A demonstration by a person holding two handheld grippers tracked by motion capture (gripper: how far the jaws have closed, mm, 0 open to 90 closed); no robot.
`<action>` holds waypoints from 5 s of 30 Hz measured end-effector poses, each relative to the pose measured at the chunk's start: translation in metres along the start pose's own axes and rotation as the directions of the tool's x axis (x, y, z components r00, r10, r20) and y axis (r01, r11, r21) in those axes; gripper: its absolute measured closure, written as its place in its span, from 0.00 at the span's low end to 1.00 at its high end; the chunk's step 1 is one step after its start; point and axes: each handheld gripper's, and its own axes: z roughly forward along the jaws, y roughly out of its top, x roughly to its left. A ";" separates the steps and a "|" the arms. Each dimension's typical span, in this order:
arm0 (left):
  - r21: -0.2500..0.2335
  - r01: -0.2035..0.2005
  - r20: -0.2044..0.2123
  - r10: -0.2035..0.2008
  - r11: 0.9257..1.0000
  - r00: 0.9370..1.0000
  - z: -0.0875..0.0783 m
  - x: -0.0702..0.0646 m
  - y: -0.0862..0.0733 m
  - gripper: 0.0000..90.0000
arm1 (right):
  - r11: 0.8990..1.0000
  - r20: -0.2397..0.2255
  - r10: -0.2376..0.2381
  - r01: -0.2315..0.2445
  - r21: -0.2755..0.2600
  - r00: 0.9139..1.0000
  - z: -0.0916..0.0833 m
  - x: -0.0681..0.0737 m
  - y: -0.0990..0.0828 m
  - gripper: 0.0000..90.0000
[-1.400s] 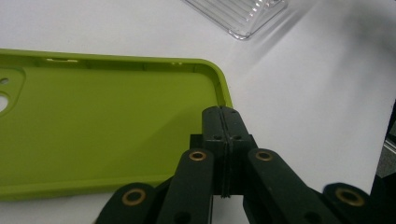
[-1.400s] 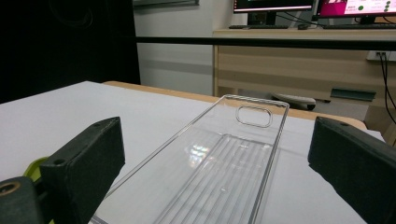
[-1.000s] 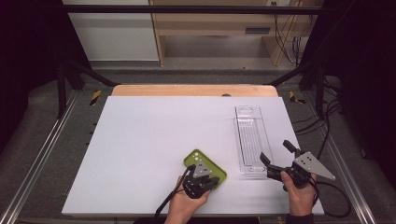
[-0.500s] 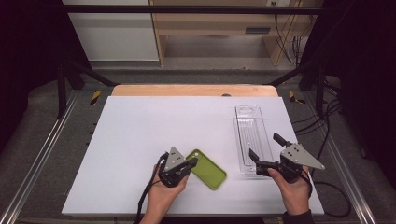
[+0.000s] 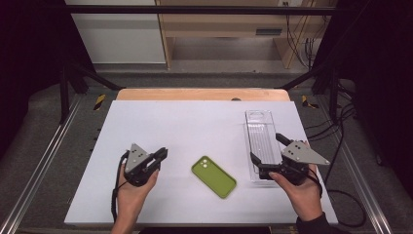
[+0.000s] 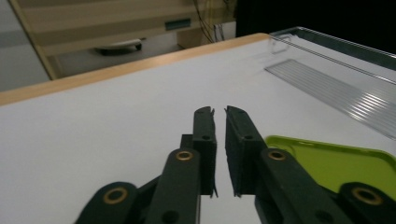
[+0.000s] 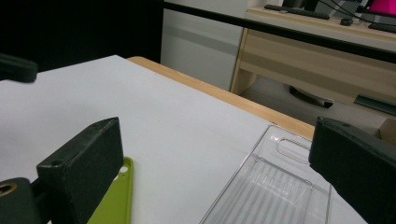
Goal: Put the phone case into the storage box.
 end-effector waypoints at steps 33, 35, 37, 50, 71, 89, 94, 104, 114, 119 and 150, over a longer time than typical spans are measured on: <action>-0.221 0.100 -0.077 -0.119 0.970 0.990 -0.039 0.073 -0.048 0.03 | 0.971 -0.199 -0.045 0.089 0.222 0.979 0.054 0.078 -0.008 0.05; -0.228 0.104 -0.073 -0.124 0.968 0.990 -0.040 0.074 -0.049 0.03 | 0.969 -0.205 -0.044 0.091 0.228 0.978 0.055 0.080 -0.010 0.05; -0.231 0.107 -0.067 -0.126 0.967 0.990 -0.041 0.074 -0.050 0.02 | 0.961 -0.217 -0.034 0.091 0.260 0.976 0.060 0.085 -0.016 0.05; -0.202 0.068 -0.016 -0.073 0.977 0.997 -0.033 0.064 -0.050 0.02 | 0.913 -0.235 0.006 0.090 0.398 0.972 0.078 0.093 -0.050 0.05; -0.185 0.055 0.011 -0.054 0.981 0.998 -0.029 0.058 -0.050 0.02 | 0.885 -0.239 0.053 0.065 0.461 0.969 0.094 0.091 -0.087 0.07; -0.181 0.056 0.020 -0.054 0.982 0.998 -0.027 0.055 -0.050 0.02 | 0.879 -0.248 0.090 0.040 0.475 0.964 0.099 0.090 -0.094 0.09; -0.177 0.056 0.020 -0.053 0.983 0.998 -0.027 0.054 -0.049 0.02 | 0.883 -0.231 0.086 0.034 0.468 0.969 0.098 0.091 -0.095 0.13; -0.174 0.054 0.022 -0.051 0.983 0.998 -0.026 0.053 -0.049 0.02 | 0.890 -0.219 0.064 0.044 0.453 0.974 0.096 0.094 -0.096 0.17; -0.173 0.063 0.026 -0.060 0.983 0.998 -0.025 0.052 -0.049 0.02 | 0.892 -0.209 0.068 0.034 0.450 0.975 0.096 0.094 -0.096 0.19; -0.169 0.085 0.032 -0.081 0.982 0.996 -0.025 0.051 -0.047 0.02 | 0.915 -0.202 0.049 0.037 0.401 0.978 0.094 0.094 -0.090 0.19; -0.071 0.135 0.103 -0.128 0.988 0.986 -0.006 0.019 -0.020 0.02 | 0.994 -0.132 0.065 -0.052 0.099 0.989 0.090 0.088 -0.064 0.19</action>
